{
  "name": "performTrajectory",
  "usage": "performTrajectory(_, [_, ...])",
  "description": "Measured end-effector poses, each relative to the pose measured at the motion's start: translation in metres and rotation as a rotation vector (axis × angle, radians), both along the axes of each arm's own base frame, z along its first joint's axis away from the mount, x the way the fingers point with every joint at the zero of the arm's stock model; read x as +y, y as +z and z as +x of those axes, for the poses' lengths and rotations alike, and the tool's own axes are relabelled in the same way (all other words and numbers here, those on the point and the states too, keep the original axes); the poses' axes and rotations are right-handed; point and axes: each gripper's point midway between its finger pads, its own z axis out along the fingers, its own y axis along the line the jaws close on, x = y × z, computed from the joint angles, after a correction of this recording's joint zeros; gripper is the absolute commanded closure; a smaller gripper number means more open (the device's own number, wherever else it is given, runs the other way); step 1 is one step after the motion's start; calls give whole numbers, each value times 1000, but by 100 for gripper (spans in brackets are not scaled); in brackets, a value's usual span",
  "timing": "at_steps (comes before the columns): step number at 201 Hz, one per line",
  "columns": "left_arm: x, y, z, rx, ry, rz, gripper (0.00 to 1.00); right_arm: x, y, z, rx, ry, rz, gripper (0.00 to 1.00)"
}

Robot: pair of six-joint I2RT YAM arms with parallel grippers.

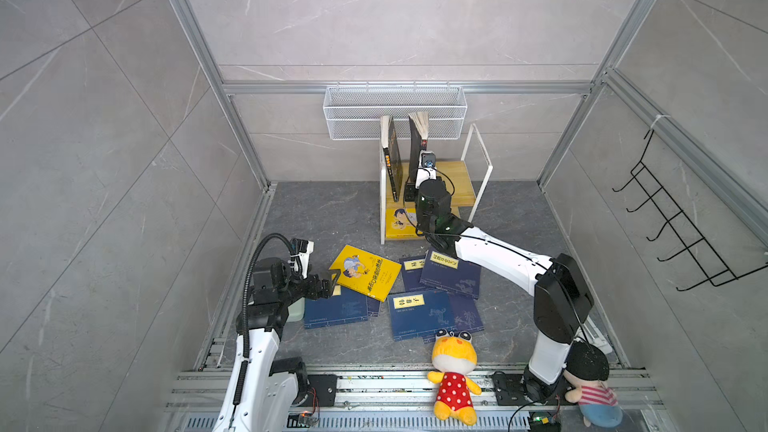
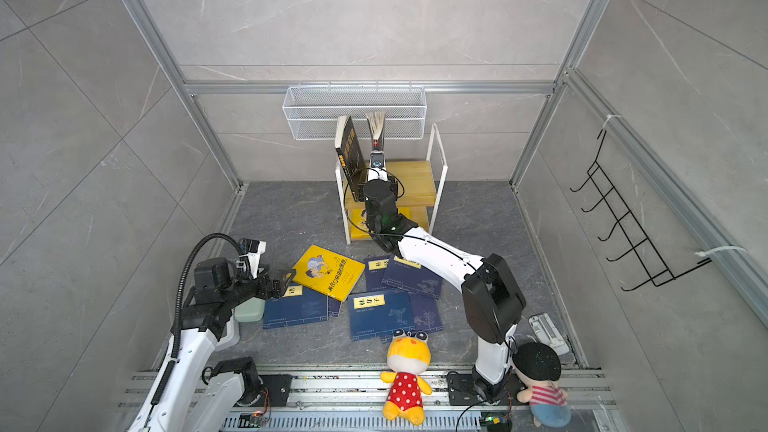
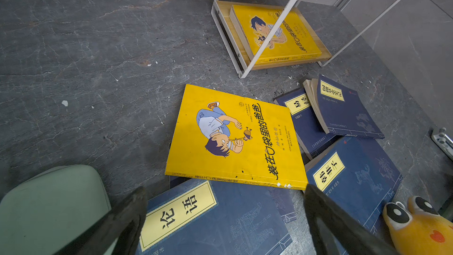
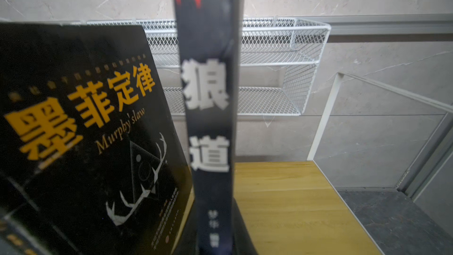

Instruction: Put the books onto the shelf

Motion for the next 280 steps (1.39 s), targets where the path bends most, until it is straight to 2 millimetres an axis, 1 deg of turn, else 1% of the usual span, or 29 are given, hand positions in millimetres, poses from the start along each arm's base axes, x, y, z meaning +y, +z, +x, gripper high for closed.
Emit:
performTrajectory(50, [-2,0,-1,-5,-14,8,0,4,-3,2,-3,13,27,100])
performTrajectory(122, [-4,0,-2,-9,-30,17,0,20,-6,3,-12,95,74,100])
performTrajectory(158, [-4,-1,-2,-10,-34,22,0,25,-8,2,-15,123,87,100])
performTrajectory(173, [-4,-1,-2,-12,-35,22,0,27,-10,1,-19,135,90,94])
performTrajectory(238, [-4,0,-3,-14,-35,22,0,30,-15,-5,-35,158,93,86])
performTrajectory(259, [-4,0,-3,-13,-35,22,0,31,-16,-6,-35,167,87,78])
performTrajectory(280, [-4,0,-3,-13,-36,22,0,35,-19,-9,-29,184,66,73])
